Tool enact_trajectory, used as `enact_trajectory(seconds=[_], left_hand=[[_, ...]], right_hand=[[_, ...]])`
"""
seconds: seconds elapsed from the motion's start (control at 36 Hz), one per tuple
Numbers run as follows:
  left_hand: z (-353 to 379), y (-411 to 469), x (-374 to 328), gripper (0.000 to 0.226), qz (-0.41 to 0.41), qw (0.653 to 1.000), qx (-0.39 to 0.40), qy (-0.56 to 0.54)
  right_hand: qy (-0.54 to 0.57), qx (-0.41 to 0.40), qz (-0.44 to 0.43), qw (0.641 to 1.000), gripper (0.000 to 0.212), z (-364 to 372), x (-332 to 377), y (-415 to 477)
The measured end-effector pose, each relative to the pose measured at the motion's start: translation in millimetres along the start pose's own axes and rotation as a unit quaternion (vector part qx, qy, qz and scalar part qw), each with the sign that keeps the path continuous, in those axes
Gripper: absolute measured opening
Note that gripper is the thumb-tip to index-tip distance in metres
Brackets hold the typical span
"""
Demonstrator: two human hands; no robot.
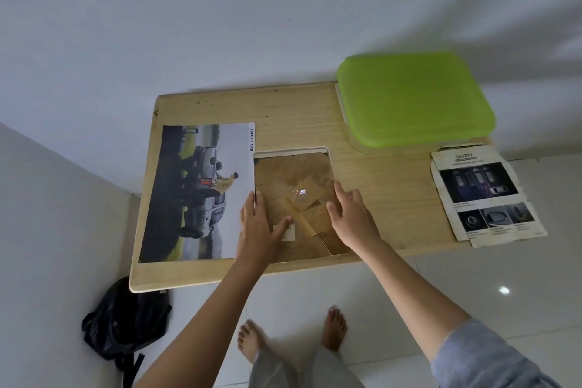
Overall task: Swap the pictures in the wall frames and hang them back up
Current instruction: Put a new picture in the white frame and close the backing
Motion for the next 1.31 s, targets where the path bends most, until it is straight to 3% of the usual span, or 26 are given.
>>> enact_trajectory(seconds=[0.47, 0.58, 0.81, 1.19, 1.31], left_hand=[[-7, 7, -5, 0.08, -0.007, 0.998, -0.033, 0.051], [-6, 6, -2, 0.083, 0.005, 0.998, -0.014, 0.054], [-9, 5, -2, 0.086, 0.01, 0.998, -0.011, 0.056], [-9, 3, -2, 0.085, 0.01, 0.998, -0.004, 0.058], [-10, 2, -2, 0.084, 0.013, 0.998, -0.003, 0.058]], right_hand=[[-0.076, 0.006, 0.012, 0.997, 0.054, -3, 6, 9], [-0.089, -0.048, -0.047, 0.994, 0.052, -7, 16, 7], [-0.155, -0.029, -0.095, 0.983, 0.051, -4, 32, 28], [-0.136, -0.064, -0.096, 0.984, 0.046, 4, 46, 34], [-0.104, -0.033, -0.107, 0.988, 0.047, 7, 53, 42]])
Point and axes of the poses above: each hand's wrist, its own y-axis towards the middle knuckle, its own z-axis out of the palm, x = y × z, the point moved 5 cm from there along y, towards the middle knuckle, and after that the axes turned 7 degrees about y, right-handed, at the moved point
